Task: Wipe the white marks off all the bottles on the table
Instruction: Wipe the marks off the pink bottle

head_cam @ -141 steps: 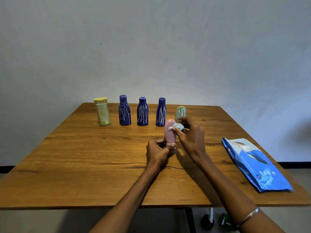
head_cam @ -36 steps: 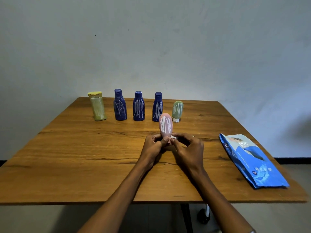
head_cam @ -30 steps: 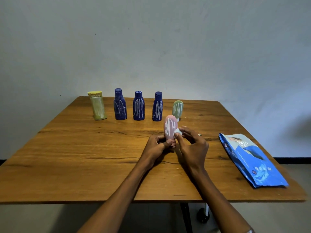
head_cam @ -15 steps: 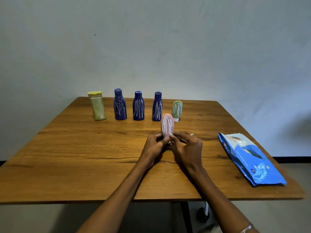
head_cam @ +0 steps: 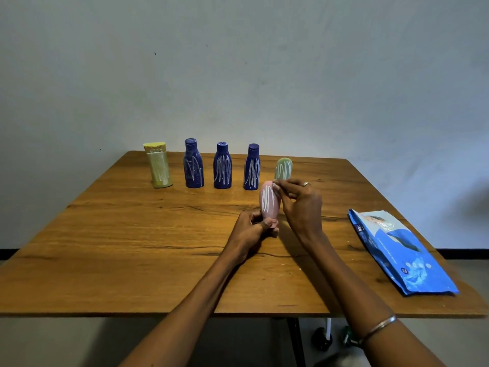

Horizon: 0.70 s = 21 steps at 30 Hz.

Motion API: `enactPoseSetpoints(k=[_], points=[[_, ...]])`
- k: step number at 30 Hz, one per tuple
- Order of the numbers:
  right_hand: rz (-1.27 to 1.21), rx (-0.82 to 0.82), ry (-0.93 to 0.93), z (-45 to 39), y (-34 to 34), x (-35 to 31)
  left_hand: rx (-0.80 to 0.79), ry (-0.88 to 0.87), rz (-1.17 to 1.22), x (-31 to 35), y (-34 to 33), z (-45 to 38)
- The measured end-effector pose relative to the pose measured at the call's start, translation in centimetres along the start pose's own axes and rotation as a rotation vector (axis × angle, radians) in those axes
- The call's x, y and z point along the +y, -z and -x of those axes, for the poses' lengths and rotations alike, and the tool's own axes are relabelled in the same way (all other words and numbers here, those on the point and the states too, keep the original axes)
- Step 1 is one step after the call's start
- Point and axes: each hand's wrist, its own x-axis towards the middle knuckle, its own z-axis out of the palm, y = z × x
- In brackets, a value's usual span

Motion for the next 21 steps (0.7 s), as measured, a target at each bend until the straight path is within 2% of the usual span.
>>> enactPoseSetpoints(k=[3,7,10,15,21], points=[[0.027,-0.041,0.011,1.4,0.5,-0.1,0.007,-0.015,-0.017,-0.1,0.0,0.0],[0.053,-0.194,0.009,5.1,0.9,-0.4,0.016,-0.022,-0.056,-0.3,0.4,-0.2],[0.044,-0.227,0.018,6.4,1.3,-0.3,0.021,-0.056,-0.094,-0.3,0.2,-0.1],[0.059,-0.123,0.021,4.3,1.1,-0.7,-0.005,-0.069,-0.094,-0.4,0.2,-0.2],[0.056,0.010,0.047,-0.5,0.1,-1.2,0.054,-0.057,-0.141,-0.7,-0.1,-0.6]])
